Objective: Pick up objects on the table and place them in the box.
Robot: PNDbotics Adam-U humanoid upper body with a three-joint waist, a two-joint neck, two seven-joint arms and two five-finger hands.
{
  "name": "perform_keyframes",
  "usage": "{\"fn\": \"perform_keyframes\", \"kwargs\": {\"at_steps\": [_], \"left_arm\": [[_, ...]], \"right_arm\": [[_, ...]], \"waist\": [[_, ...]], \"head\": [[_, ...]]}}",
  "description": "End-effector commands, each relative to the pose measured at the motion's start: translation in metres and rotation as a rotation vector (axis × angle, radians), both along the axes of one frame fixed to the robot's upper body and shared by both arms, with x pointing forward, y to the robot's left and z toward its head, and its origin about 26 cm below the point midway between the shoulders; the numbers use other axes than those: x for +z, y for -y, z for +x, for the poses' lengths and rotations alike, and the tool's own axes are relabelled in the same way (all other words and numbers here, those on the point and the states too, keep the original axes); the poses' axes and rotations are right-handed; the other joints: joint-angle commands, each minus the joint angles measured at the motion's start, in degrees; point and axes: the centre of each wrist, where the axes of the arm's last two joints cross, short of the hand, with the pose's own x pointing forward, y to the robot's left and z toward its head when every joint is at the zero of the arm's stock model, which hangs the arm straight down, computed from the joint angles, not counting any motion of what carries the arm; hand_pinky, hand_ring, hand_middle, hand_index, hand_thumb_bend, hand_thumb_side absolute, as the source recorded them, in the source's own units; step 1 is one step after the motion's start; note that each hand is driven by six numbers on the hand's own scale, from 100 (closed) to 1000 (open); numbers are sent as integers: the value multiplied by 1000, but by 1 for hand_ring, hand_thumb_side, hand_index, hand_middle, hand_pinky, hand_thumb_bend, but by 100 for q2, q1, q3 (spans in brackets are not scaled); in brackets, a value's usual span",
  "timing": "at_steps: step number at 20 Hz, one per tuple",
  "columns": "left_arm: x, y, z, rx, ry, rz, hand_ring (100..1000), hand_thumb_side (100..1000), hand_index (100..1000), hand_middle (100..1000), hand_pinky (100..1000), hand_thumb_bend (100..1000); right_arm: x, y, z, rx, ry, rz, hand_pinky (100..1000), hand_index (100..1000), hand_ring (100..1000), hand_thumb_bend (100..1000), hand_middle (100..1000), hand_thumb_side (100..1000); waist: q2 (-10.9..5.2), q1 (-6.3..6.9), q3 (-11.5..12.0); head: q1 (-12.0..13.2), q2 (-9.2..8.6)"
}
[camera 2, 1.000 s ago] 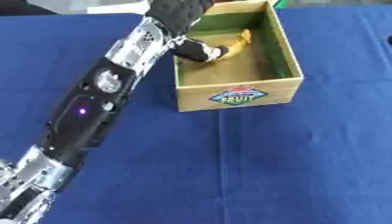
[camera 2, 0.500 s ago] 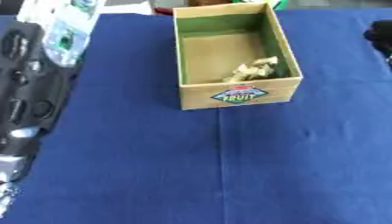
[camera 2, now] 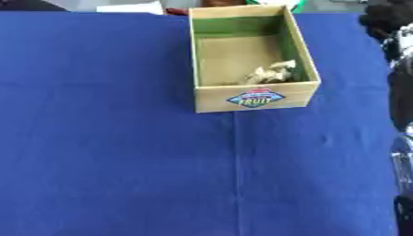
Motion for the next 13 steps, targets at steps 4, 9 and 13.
{"fn": "perform_keyframes", "kwargs": {"at_steps": [4,9,13], "left_arm": [[-15,-37,-14,-18,101,-98,565,685,776,543,475,100],[-68,-61,-8,-42,83,-148,564,623,784,548,476,100],[-107,-74,-8,-70,53,-207,567,638,790,555,488,100]], "right_arm": [[13,7,-4,-38,69,-11,901,855,791,100,719,724],[12,9,-4,-58,83,2,901,856,792,100,720,732],[14,9,-4,-74,108,32,900,860,793,100,724,732]], "waist": [[-162,-71,156],[-183,-134,320],[-186,-166,395]], "head": [[-220,82],[-355,66],[-386,31]]}}
